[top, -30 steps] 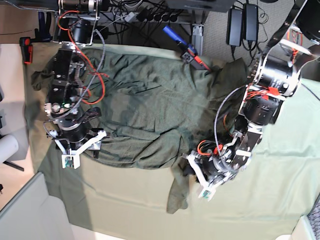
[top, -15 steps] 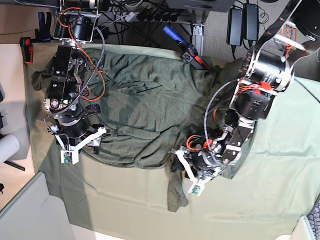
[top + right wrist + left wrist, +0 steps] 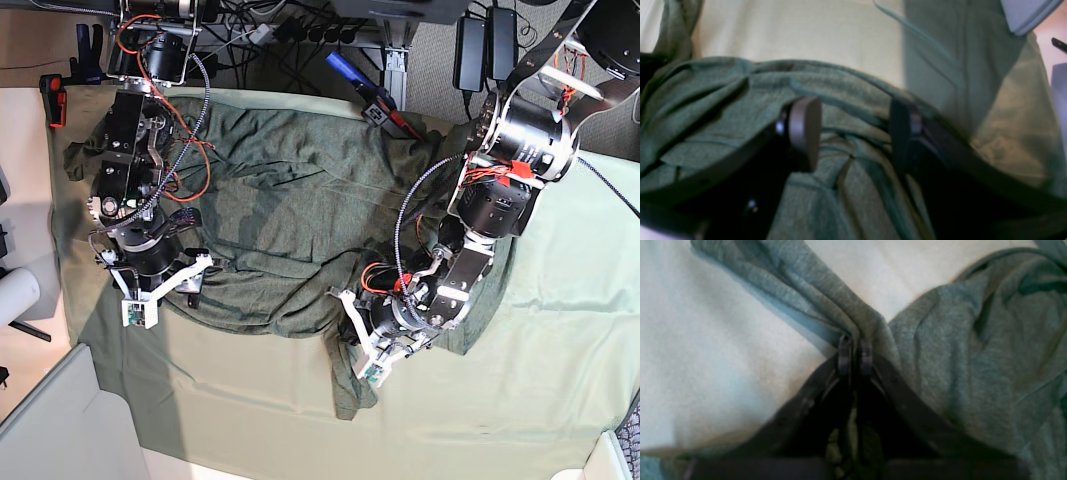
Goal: Fold the T-shirt properly
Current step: 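Grasp the shirt edge with the left gripper near the hem, then hold the shirt with both grippers and drag the left gripper's edge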
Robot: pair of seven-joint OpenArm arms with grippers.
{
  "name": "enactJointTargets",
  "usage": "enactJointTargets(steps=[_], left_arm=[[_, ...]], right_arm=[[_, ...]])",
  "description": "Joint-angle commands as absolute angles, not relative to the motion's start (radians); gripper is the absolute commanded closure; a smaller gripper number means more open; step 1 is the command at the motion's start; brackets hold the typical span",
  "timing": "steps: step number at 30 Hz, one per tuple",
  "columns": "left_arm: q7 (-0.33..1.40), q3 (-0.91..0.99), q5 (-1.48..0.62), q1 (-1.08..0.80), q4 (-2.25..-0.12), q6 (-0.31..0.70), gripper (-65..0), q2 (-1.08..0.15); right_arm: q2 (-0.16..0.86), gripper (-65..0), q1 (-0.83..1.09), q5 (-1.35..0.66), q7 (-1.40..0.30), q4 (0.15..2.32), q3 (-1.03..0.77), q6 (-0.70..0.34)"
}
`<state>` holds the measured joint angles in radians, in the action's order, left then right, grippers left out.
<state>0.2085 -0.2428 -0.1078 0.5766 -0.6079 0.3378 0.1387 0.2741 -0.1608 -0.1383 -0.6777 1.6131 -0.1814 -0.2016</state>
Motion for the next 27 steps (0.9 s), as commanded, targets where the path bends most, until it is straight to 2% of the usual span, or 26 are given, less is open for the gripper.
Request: enactJointTargets(steps=[1,4,11,16,18,24,27], left_arm=[[0.187,-0.243,-0.107,0.609,-0.621,0.353,0.0,0.146],[0.164,-0.242,-0.122,0.624,-0.625,0.360,0.0,0.134],[0.158,-0.232,-0.197,0.704,-0.661,0.463,0.0,0.067],[0.239,-0.160,-0.249,0.703,-0.740,0.521,0.0,0.030],[0.290,-0.115,-0.274,0.689,-0.783,0.525,0.0,0.023],[0.404,-0.008,-0.412,0.578,-0.952,0.646,0.0,0.014],[0.409,-0.005,-0.479,0.509,-1.014,0.698,0.0,0.017]], right_arm=[[0.286,-32.8,-0.182,-0.142,-0.656,1.633,-0.189,-0.198],[0.286,-32.8,-0.182,-0.143,-0.656,1.633,-0.189,-0.198],[0.286,-32.7,-0.182,-0.142,-0.656,1.633,-0.189,-0.198],[0.286,-32.7,-0.182,-0.142,-0.655,1.633,-0.189,-0.198],[0.286,-32.7,-0.182,-0.138,-0.656,1.633,-0.189,-0.198],[0.286,-32.7,-0.182,-0.139,-0.655,1.633,-0.189,-0.198],[0.286,-32.7,-0.182,-0.141,-0.654,1.632,-0.189,-0.198]])
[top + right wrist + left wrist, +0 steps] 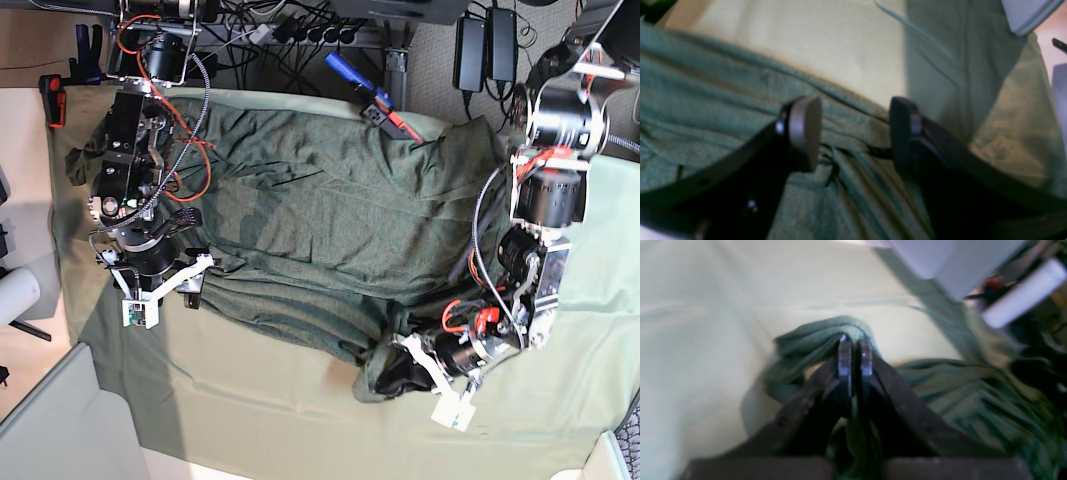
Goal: Fold the T-shirt properly
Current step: 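Hold the shirt with both grippers and drag the left gripper's edge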
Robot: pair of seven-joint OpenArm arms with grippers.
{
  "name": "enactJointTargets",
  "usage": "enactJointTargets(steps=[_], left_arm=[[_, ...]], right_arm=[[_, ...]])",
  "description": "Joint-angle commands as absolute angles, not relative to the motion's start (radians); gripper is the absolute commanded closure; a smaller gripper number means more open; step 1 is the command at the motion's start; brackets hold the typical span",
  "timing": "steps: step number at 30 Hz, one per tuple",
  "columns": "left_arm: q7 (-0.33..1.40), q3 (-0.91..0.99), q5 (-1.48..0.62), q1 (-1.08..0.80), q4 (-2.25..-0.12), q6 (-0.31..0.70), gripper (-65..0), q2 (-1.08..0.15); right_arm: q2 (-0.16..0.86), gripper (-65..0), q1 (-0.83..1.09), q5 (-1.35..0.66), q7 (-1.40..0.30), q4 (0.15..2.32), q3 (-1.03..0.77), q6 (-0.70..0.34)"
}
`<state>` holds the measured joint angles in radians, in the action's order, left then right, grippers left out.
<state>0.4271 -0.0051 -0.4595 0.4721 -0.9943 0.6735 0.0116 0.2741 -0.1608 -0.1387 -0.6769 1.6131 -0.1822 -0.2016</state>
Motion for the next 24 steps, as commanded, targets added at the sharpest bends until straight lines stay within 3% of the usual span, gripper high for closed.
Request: enactJointTargets(steps=[1,3,6,13,19,24], left_arm=[[0.408,-0.006,-0.492,0.489,-1.025,0.698,0.0,0.018],[0.403,-0.007,-0.511,0.454,-1.037,0.698,-1.2,0.035],[0.393,-0.007,-0.524,0.409,-1.056,0.698,-14.8,0.048],[0.388,-0.007,-0.525,0.299,-1.226,0.698,-15.4,0.050],[0.389,-0.007,-0.551,0.228,-1.324,0.698,-33.8,0.049],[0.386,-0.007,-0.521,0.288,-1.319,0.698,-34.0,0.047]], right_arm=[[0.286,-32.7,-0.182,-0.147,-0.651,1.631,-0.189,-0.198],[0.286,-32.7,-0.182,-0.163,-0.648,1.629,-0.189,-0.198],[0.286,-32.7,-0.182,-0.164,-0.648,1.629,-0.189,-0.198],[0.286,-32.7,-0.165,-0.154,-0.633,1.628,-0.189,-0.198],[0.286,-32.7,-0.135,-0.154,-0.622,1.626,-0.189,-0.198],[0.286,-32.7,-0.135,-0.154,-0.629,1.626,-0.189,-0.198]])
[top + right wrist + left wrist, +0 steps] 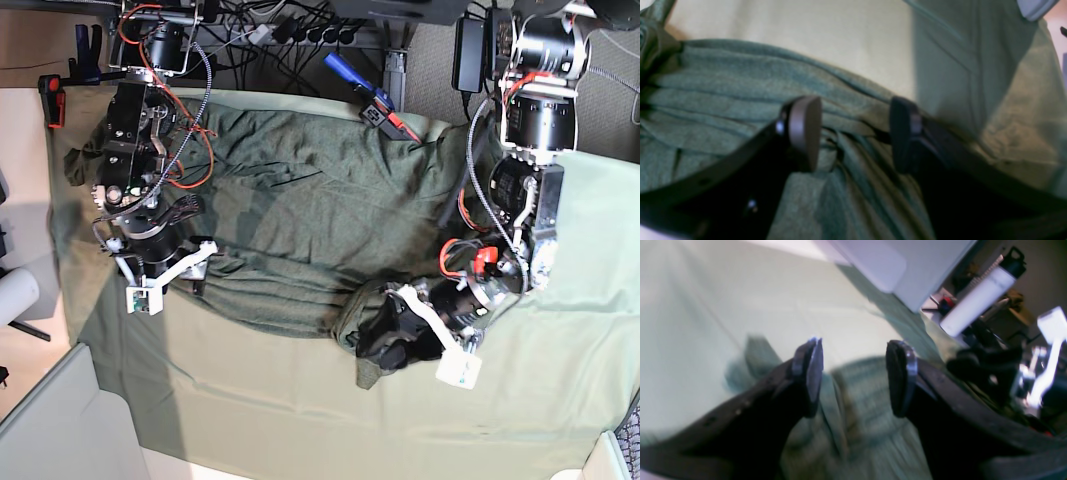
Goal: Fold the T-shirt properly
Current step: 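Hold the shirt with both grippers and drag the left gripper's edge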
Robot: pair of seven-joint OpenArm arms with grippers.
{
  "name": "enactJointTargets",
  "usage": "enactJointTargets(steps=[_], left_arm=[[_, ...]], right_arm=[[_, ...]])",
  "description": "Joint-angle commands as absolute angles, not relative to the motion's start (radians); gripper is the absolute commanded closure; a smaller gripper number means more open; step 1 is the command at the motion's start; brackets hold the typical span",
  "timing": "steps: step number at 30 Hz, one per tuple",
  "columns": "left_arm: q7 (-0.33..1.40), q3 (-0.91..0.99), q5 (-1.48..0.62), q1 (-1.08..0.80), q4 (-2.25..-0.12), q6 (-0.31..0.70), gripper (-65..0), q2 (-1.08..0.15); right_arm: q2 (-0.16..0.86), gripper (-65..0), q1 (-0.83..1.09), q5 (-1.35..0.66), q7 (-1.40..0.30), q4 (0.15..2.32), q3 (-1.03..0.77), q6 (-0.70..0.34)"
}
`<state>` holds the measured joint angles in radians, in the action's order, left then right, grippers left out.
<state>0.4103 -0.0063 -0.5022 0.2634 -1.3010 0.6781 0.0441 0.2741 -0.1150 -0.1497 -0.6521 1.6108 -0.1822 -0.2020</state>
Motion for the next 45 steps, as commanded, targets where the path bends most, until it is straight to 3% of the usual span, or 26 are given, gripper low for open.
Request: enactJointTargets(steps=[1,10,17,33,35,40,45], left_arm=[[0.386,-0.016,-0.494,0.309,-1.311,0.698,-34.0,0.046],[0.216,-0.215,-0.236,0.537,-0.929,0.465,-34.0,0.047],[0.090,-0.234,-0.058,0.651,-0.647,0.299,-34.0,0.047],[0.093,-0.237,-0.032,0.628,-0.624,0.276,-33.8,0.056],[0.093,-0.237,-0.033,0.624,-0.624,0.276,-28.2,0.056],[0.089,-0.237,-0.027,0.597,-0.624,0.277,-1.6,0.071],[0.064,-0.237,-0.025,0.605,-0.625,0.277,0.0,0.071]], right_arm=[[0.286,-32.7,-0.135,-0.154,-0.630,1.626,-0.189,-0.198],[0.286,-32.7,-0.134,-0.154,-0.683,1.626,-0.189,-0.198],[0.285,-32.7,-0.107,-0.154,-0.685,1.626,-0.189,-0.197],[0.285,-32.7,-0.102,-0.158,-0.685,1.626,-0.189,-0.197],[0.285,-32.7,-0.102,-0.158,-0.685,1.626,-0.189,-0.197],[0.284,-32.7,-0.102,-0.158,-0.685,1.626,-0.189,-0.197],[0.280,-32.7,-0.102,-0.162,-0.685,1.626,-0.189,-0.197]])
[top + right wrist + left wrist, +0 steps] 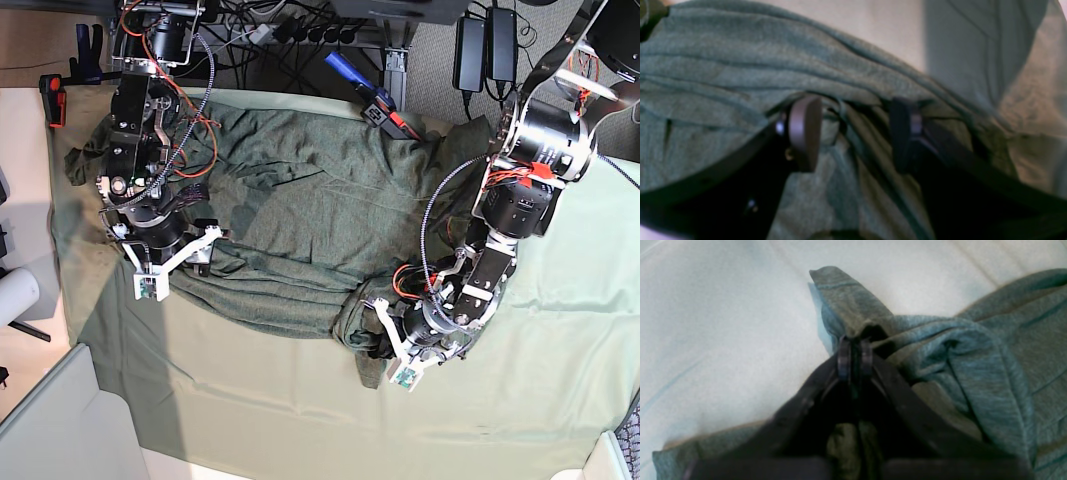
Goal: Fold the T-shirt properly
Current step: 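Hold the shirt with both grippers and drag the left gripper's edge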
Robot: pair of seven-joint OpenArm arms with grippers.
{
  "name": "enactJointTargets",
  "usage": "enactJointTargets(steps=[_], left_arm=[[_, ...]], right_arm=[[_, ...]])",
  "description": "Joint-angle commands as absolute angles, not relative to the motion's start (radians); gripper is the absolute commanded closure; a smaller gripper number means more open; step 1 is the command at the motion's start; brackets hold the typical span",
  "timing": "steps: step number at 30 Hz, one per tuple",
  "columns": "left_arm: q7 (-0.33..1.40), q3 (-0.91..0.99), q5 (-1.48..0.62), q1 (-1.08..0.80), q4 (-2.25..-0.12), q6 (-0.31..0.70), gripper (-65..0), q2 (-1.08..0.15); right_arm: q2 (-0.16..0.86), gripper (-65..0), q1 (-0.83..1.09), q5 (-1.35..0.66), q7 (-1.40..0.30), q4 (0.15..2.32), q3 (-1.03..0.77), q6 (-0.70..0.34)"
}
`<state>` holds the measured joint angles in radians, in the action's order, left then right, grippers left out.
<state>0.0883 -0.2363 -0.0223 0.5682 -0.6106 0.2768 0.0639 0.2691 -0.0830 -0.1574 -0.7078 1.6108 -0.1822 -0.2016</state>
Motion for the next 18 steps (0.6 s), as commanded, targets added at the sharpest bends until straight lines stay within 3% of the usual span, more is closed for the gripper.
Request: enactJointTargets(steps=[1,7,18], left_arm=[[0.063,-0.237,-0.026,0.611,-0.626,0.277,0.0,0.071],[0.094,-0.236,-0.059,0.651,-0.685,0.276,0.0,0.044],[0.332,-0.235,-0.153,0.487,-1.126,0.277,0.0,-0.095]], right_arm=[[0.280,-32.7,-0.102,-0.162,-0.685,1.626,-0.189,-0.197],[0.280,-32.7,-0.102,-0.162,-0.681,1.626,-0.189,-0.197],[0.281,-32.7,-0.102,-0.161,-0.648,1.626,-0.189,-0.197]])
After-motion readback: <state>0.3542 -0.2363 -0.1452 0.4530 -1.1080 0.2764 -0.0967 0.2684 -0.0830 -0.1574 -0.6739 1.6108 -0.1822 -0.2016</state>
